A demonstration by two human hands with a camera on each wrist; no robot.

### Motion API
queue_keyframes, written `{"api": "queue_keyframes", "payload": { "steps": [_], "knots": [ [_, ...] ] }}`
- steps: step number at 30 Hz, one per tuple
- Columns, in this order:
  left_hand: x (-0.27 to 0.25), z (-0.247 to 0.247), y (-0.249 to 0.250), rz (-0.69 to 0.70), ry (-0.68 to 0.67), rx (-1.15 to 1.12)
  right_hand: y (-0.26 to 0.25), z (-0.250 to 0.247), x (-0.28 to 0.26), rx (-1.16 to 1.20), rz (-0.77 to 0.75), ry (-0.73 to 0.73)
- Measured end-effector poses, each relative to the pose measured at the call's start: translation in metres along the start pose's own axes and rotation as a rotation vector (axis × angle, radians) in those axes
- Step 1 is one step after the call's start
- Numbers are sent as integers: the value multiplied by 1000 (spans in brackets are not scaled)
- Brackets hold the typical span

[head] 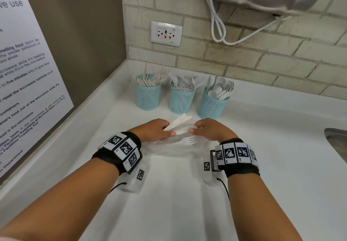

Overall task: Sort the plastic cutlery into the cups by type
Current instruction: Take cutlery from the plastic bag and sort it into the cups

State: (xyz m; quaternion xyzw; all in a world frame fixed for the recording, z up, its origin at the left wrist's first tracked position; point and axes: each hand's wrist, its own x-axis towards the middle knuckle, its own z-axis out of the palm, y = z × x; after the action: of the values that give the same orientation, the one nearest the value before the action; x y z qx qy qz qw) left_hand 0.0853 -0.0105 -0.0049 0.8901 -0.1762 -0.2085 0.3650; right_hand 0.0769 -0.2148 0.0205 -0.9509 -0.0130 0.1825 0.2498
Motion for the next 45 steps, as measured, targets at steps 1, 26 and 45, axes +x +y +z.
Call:
{"api": "queue_keyframes", "payload": {
  "steps": [1, 26, 45],
  "knots": [
    [0, -1, -1, -2, 6, -22, 2, 1, 1, -45, 11, -22],
    [8, -9, 27, 84, -6, -1030, -41, -30, -10, 539, -252, 321],
    [-3, -10, 28, 53, -13, -1130, -45, -18, 13, 915, -204, 396]
  ]
}}
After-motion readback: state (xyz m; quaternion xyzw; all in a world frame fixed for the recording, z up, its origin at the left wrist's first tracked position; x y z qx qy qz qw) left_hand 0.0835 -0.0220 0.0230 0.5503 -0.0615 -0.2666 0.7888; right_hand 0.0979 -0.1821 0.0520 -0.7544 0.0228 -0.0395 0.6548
